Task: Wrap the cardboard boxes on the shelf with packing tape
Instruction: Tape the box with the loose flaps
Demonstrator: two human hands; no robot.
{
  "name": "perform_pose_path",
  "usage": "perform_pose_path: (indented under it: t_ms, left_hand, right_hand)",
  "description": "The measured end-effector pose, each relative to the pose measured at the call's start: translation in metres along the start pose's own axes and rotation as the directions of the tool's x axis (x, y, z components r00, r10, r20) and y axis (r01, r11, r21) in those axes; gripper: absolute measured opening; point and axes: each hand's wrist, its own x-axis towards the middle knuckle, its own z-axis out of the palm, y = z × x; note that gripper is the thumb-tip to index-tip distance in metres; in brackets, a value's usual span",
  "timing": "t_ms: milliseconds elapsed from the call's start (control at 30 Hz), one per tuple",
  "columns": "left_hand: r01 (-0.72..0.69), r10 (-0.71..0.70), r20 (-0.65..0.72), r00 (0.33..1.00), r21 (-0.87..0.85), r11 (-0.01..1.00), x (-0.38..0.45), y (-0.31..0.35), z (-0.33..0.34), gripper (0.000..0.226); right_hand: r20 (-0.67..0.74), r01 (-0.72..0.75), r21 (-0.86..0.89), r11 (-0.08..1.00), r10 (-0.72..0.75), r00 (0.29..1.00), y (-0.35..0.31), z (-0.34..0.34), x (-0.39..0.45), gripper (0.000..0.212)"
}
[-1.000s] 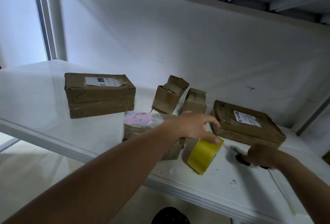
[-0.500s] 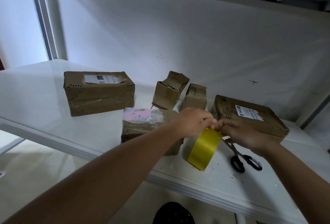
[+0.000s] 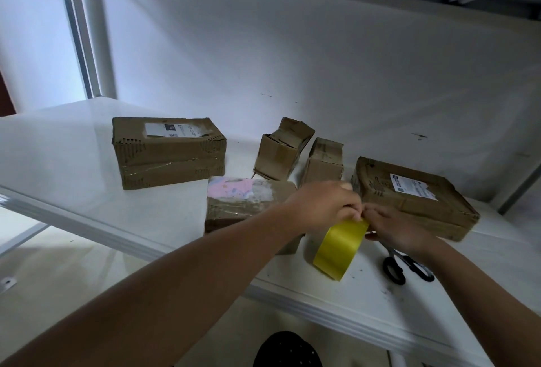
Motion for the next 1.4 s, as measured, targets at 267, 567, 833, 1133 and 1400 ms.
perform_pose_path:
  t_ms: [267,567,833,1133,1400]
  left_hand:
    - [0.135,-0.147,-0.088,0.985,-0.128,0.983,-0.005,-0.007,0.002,0.015]
    - [0.456,-0.43,0.153,0.89,-0.352,0.818,-0.001,-0.026,-0.022,0.022]
    - [0.304,-0.308,0.047,0.95,0.084,0.949,-0.011,-0.036,-0.01,0.049]
    - [0.075,0.069,-0.174,0.982,0.699,0.711,-0.026,-0.04,0.007,0.026]
    - [0.002,0.005,-0.015,1.0,0.429,0.904,-0.022,-0.037,-0.007,0.023]
  right_hand:
    - [-0.088,-0.034,0.321,0.946,0.066,0.994,-0.009,0.014,-0.002,0.037]
    - [0.009,-0.06,0.057,0.997,0.06,0.998,-0.025,0.028,0.005,0.026]
    - [0.06,0.043,0.047,0.998,-0.046,0.997,-0.025,0.029,0.003,0.011]
    - [0.057,0.063,0.07,0.996,-0.067,0.996,-0.025,0.036,0.007,0.021]
    - [0.068,0.089,0.133,0.987,-0.099,0.993,-0.018,0.032,0.008,0.014]
